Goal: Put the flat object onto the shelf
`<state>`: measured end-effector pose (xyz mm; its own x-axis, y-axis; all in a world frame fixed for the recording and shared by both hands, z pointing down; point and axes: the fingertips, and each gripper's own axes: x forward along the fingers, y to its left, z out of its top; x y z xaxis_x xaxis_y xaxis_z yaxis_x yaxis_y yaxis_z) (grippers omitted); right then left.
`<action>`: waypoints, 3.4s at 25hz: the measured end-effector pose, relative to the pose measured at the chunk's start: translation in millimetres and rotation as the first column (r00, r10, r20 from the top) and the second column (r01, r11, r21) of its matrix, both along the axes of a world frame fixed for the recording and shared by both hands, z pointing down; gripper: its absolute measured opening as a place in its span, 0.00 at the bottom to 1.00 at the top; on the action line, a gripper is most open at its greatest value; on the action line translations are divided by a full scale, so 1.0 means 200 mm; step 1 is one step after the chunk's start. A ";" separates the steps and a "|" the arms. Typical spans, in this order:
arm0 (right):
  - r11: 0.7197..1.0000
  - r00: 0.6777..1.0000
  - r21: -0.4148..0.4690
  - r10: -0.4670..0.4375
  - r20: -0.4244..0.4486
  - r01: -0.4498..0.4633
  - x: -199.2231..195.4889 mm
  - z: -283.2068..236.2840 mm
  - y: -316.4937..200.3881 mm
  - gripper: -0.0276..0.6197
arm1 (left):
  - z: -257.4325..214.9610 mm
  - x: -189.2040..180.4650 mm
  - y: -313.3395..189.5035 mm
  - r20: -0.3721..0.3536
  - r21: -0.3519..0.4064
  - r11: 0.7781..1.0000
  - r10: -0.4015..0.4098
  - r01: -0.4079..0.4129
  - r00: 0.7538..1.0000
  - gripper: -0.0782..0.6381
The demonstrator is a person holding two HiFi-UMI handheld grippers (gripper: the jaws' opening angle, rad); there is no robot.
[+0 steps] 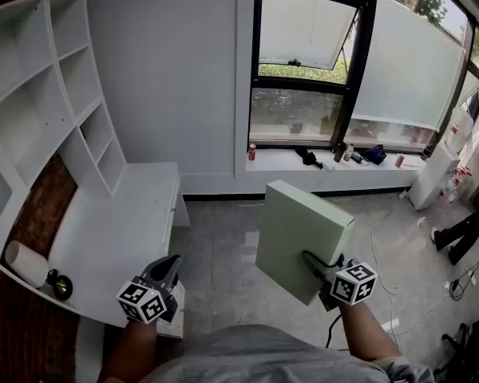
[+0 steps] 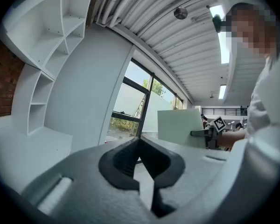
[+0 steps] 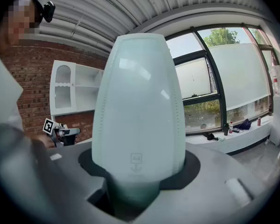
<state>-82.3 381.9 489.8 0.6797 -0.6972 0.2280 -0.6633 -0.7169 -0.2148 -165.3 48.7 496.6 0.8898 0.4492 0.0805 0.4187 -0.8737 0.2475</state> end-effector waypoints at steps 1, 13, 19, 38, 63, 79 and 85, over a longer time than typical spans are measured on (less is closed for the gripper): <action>1.000 1.000 0.001 -0.001 -0.001 0.001 0.00 0.00 0.00 0.48 | 0.00 0.00 0.00 0.000 0.001 1.000 0.000 0.000 1.000 0.11; 1.000 1.000 0.014 -0.005 -0.002 0.005 0.01 -0.02 0.09 0.48 | -0.02 0.01 0.10 -0.007 0.011 1.000 -0.001 0.001 1.000 0.11; 0.999 1.000 0.036 -0.012 0.002 0.012 0.01 -0.03 0.21 0.48 | -0.04 0.01 0.20 -0.009 0.013 1.000 -0.009 0.009 1.000 0.11; 0.996 0.998 0.053 -0.066 -0.009 0.067 0.09 0.00 0.63 0.48 | 0.01 0.11 0.67 0.010 0.012 1.000 -0.019 0.019 1.000 0.11; 0.997 0.997 0.052 0.059 -0.050 -0.056 0.97 -0.11 -0.50 0.48 | -0.05 1.20 -0.46 -0.051 0.023 0.991 0.129 -0.128 0.990 0.11; 0.997 0.999 0.056 0.051 0.006 -0.051 1.44 -0.03 -0.83 0.48 | 0.09 1.57 -0.83 -0.010 -0.034 0.993 0.110 -0.111 0.994 0.11; 0.996 1.000 0.087 -0.013 0.003 0.013 1.72 0.00 -0.81 0.48 | 0.10 1.73 -0.78 -0.001 -0.001 0.999 0.050 -0.050 0.999 0.11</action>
